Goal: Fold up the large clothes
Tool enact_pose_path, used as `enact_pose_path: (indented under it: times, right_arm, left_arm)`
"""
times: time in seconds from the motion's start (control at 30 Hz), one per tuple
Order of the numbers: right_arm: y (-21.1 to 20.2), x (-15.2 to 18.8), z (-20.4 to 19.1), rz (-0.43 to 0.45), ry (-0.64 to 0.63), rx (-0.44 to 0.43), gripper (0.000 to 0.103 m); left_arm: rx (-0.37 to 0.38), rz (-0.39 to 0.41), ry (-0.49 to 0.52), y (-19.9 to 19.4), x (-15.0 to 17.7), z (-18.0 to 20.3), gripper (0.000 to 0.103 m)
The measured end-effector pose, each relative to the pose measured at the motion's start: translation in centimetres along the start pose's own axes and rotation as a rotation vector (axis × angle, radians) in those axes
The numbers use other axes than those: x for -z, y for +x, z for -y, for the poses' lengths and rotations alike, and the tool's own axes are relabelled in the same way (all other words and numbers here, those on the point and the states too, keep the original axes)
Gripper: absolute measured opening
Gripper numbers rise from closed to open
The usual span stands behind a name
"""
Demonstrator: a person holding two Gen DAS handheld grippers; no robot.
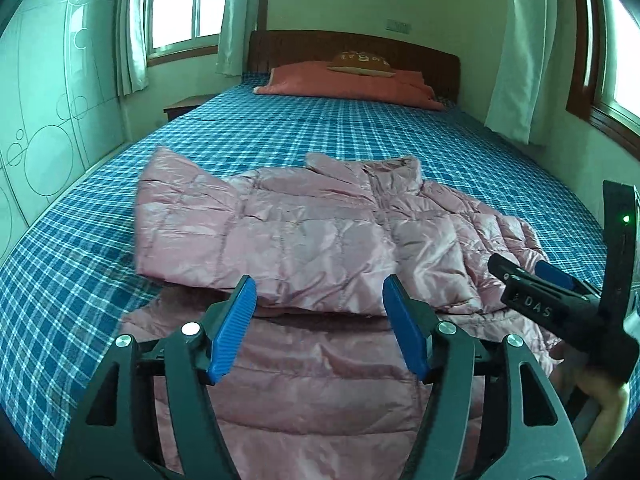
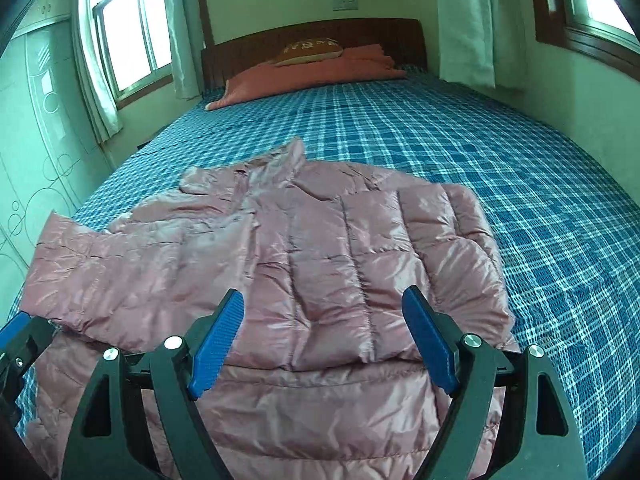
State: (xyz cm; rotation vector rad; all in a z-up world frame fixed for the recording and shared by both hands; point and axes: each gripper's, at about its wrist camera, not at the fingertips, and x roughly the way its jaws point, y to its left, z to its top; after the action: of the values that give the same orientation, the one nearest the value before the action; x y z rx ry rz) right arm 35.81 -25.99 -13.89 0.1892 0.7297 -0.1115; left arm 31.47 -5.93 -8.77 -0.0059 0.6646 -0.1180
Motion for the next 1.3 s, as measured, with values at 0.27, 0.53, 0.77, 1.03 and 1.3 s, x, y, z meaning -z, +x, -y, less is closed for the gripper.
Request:
enact_pose_path:
  times: [0.27, 0.53, 0.77, 1.03, 1.3]
  right_arm:
    - [6.7, 0.2, -2.4, -0.203, 0.101, -0.118, 0.065]
    - [3.5, -2.1, -1.9, -0.1, 0.006, -0.072, 0.016]
    - [3.6, -2.6, 6.1, -0.116, 0.096, 0.085, 0.016]
    - [3.7, -2.4, 3.9, -0.102, 0.204, -0.103, 0.058]
    - [7.5, -1.6, -1.4, -0.213, 0.119, -0.154, 0.018]
  left_arm:
    - [-0.129, -0.019, -0.088, 0.2, 0.7, -7.6, 0.065]
    - [-0.191, -0.019, -0.139, 0.3, 0.6, -12.5, 0.065]
    - [-0.202, -0.036, -0.128, 1.9, 0.1, -13.1, 0.065]
    - [-0.215, -0.047, -0.132, 2.5, 0.4, -13.2, 0.065]
    - [-0.222, -0.065, -0.175, 2.7, 0.7, -14.4, 0.065]
